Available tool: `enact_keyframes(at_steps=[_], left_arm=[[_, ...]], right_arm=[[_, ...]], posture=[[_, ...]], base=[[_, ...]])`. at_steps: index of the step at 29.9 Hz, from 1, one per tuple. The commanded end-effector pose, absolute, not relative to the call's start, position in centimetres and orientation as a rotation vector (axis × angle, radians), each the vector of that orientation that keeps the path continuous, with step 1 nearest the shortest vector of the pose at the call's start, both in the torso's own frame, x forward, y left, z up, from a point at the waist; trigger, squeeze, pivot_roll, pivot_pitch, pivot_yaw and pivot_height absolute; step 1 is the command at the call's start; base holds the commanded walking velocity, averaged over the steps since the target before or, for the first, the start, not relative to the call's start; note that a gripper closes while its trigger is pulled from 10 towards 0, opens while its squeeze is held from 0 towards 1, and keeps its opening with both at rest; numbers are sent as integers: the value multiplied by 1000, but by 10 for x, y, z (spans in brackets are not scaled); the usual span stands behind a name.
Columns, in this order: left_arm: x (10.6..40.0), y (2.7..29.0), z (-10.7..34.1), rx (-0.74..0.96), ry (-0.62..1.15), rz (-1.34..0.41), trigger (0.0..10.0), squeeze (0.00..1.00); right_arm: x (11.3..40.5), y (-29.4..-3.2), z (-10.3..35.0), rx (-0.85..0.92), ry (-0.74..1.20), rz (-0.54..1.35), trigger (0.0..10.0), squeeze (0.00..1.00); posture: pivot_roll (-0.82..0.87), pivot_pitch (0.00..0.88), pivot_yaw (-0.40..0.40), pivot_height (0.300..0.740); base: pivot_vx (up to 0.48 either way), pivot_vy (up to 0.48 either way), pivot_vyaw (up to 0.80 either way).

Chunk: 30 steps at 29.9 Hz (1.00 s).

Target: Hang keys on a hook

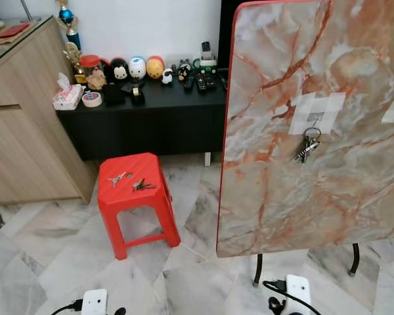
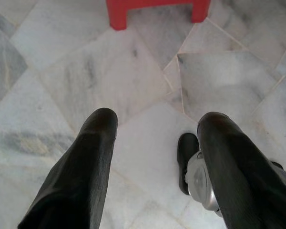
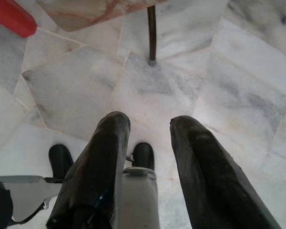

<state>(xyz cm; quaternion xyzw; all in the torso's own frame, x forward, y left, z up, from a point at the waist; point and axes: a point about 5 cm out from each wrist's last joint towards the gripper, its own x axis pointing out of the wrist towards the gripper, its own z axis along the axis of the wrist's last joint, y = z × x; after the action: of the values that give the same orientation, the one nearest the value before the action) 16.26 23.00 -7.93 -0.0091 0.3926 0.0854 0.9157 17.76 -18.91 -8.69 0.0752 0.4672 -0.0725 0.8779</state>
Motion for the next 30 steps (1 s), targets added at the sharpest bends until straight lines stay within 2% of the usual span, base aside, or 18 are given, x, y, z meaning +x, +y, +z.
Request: enact_keyframes(at_steps=[1,15,30], left_arm=[[153,233,-84,-22,854,197,10000,0],[146,232,-88,-35,901,214,10000,0],[139,238,-89,-41,917,228,10000,0]], right_arm=[[169,-188,-91,168,1002,-152,10000,0],[158,-191,-95,187,1021,-163,10000,0],[161,-190,-94,191,1012,-166,10000,0]], posture=[[45,63,14,722],[47,57,12,722],[44,56,14,722]], base=[[0,0,0],[0,0,0],[0,480,0]])
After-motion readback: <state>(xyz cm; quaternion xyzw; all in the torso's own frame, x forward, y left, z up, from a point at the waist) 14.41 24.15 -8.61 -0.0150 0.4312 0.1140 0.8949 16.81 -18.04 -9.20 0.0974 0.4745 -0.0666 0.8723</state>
